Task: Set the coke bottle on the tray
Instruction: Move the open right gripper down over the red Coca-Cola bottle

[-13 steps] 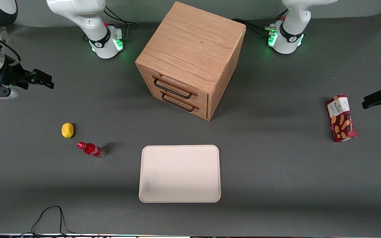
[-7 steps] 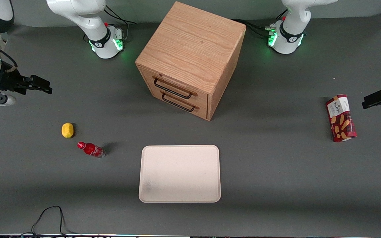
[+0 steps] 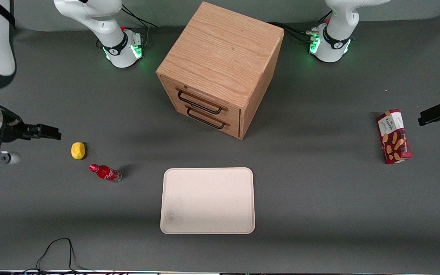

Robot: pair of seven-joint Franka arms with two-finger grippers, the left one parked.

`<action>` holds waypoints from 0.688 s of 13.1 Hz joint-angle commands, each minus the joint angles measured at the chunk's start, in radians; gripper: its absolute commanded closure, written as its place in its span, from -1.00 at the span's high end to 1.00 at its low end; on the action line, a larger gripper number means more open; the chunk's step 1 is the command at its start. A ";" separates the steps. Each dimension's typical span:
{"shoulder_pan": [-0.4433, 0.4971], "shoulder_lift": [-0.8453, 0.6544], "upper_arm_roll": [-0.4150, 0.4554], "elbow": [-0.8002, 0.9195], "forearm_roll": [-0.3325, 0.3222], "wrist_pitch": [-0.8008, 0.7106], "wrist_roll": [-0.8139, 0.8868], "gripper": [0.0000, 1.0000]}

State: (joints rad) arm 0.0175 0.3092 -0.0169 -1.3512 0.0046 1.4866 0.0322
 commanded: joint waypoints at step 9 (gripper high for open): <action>0.016 0.007 0.011 -0.218 0.035 0.271 -0.005 0.99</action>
State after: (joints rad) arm 0.0302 0.3871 -0.0043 -1.4379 0.0275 1.6722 0.0320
